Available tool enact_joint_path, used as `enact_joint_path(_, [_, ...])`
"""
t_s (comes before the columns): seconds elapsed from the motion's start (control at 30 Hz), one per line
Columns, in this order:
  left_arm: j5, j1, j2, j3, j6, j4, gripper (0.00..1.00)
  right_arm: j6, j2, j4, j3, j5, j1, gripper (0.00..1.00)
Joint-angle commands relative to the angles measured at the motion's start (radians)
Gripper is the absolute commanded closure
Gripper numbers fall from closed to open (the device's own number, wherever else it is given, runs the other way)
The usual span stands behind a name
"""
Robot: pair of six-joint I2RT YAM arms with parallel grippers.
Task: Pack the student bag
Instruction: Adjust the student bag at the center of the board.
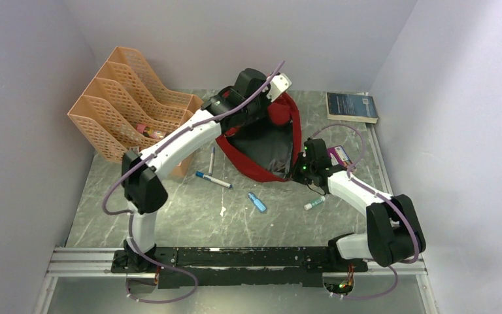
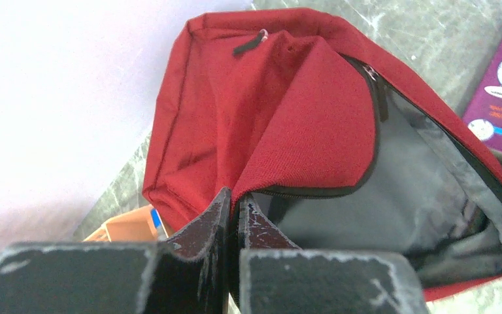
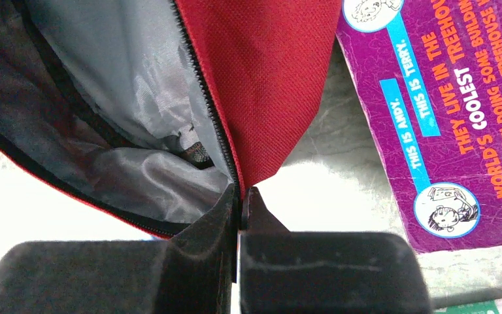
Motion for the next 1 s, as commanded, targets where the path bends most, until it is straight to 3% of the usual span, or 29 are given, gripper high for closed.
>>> enact_joint_path(0.0, [0.035,0.049,0.136,0.162,-0.013,-0.007,0.95,-0.033,-0.012,-0.047,0.039,-0.015,-0.009,1.0])
enact_joint_path(0.23, [0.246,0.189,0.301,0.297,-0.113,-0.013,0.95,-0.064,-0.012,-0.092,0.087,-0.001,-0.01,1.0])
enact_joint_path(0.3, [0.319,0.212,0.312,0.297,-0.143,0.001,0.95,-0.069,-0.025,-0.106,0.106,0.021,-0.01,0.95])
enact_joint_path(0.67, [0.474,0.211,0.229,0.215,-0.141,0.016,0.93,-0.09,-0.228,-0.136,0.216,0.214,-0.009,0.37])
enact_joint_path(0.83, [0.499,0.203,0.175,0.182,-0.147,0.02,0.94,-0.213,-0.231,0.089,0.2,0.119,-0.008,0.33])
enact_joint_path(0.97, [0.495,0.203,0.145,0.158,-0.157,0.027,0.95,-0.229,-0.191,0.396,0.108,0.054,-0.001,0.32])
